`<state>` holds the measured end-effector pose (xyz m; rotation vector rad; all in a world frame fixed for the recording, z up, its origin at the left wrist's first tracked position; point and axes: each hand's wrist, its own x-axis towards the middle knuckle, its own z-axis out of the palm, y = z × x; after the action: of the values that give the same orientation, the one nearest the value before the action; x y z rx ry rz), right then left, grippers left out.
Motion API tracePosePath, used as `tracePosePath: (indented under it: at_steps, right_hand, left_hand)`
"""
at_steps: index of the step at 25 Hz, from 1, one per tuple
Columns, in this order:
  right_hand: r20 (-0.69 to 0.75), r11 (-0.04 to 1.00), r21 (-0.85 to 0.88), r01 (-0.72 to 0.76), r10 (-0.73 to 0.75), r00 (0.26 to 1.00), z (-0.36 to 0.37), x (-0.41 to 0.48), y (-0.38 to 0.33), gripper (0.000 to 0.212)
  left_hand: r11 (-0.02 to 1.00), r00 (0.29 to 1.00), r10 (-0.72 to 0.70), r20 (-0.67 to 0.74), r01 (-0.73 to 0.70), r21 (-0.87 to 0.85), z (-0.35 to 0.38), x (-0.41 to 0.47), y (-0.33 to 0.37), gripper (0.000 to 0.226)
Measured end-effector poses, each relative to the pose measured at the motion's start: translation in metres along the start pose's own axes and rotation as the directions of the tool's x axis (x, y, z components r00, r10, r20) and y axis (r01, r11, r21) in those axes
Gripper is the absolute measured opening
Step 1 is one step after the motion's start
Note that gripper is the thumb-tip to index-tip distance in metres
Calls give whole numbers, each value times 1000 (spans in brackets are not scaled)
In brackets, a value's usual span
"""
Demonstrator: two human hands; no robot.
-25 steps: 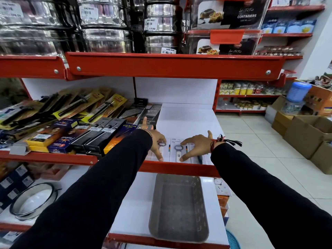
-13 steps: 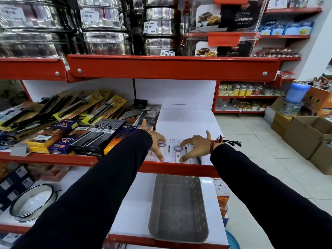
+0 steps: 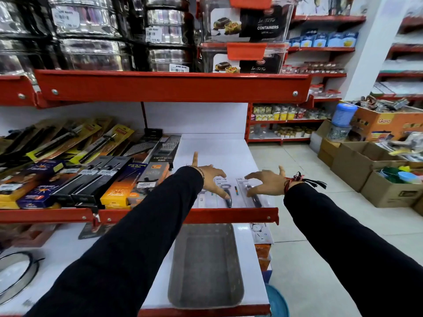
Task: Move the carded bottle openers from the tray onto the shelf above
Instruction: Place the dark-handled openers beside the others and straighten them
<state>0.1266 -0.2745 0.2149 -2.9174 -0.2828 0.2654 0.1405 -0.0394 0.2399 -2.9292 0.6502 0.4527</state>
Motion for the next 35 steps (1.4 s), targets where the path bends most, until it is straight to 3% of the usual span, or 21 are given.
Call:
tracePosePath:
  at_steps: [6, 35]
  right_hand:
    - [59, 998, -51, -26, 29, 998, 4, -7, 20, 75]
    - [24, 999, -50, -17, 18, 1000, 13, -10, 4, 71]
  left_hand:
    - [994, 999, 25, 28, -28, 110, 8, 18, 23, 91]
    - [999, 999, 11, 48, -12, 30, 17, 16, 11, 87]
